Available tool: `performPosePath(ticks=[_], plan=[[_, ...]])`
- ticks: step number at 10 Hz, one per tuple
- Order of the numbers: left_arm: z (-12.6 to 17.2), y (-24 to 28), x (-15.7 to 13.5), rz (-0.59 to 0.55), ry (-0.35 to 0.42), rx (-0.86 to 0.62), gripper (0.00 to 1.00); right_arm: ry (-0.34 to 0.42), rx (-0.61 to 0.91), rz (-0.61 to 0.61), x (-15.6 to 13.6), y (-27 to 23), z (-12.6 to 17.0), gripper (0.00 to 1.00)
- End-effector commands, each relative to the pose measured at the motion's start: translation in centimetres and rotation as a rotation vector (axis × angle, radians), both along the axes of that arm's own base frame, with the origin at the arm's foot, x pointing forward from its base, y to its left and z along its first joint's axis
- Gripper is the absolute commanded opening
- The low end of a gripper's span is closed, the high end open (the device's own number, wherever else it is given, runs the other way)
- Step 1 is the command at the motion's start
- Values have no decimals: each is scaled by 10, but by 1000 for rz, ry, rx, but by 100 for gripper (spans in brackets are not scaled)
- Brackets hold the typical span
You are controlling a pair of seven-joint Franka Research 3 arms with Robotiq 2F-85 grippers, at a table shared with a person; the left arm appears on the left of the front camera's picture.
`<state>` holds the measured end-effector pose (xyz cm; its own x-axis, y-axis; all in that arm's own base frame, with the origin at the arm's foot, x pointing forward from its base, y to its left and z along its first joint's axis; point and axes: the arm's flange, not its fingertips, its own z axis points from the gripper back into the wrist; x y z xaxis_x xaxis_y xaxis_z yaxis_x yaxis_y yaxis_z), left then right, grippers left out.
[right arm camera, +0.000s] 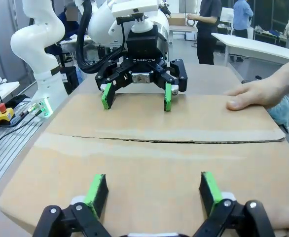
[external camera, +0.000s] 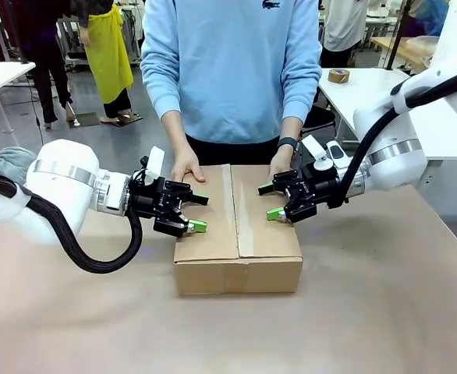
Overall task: Pack the gift set into the box.
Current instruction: Press and hold the closed box until the human finishes sealing it.
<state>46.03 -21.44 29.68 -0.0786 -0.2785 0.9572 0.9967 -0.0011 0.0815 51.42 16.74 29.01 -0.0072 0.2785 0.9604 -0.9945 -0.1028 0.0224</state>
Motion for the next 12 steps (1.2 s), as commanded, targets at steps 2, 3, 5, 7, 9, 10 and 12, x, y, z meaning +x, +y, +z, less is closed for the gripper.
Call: performPosePath(ticks=[2, 3, 5, 7, 9, 10, 12], plan=[[-2, 1, -2, -8, -16, -4, 100, -2, -8, 1, -1, 0, -1, 100], [-2, 1, -2, -8, -16, -4, 100, -2, -8, 1, -1, 0, -1, 100], [-2, 1, -2, -8, -16, -4, 100, -2, -8, 1, -1, 0, -1, 100], [-2, 1, -2, -8, -16, -4, 100, -2, -8, 1, -1, 0, -1, 100], [-2, 1, -2, -8, -16, -4, 100, -2, -8, 1, -1, 0, -1, 100], [-2, 1, -2, -8, -16, -4, 100, -2, -8, 1, -1, 0, -1, 100], [-2, 1, -2, -8, -16, -4, 100, -2, -8, 1, -1, 0, -1, 100]])
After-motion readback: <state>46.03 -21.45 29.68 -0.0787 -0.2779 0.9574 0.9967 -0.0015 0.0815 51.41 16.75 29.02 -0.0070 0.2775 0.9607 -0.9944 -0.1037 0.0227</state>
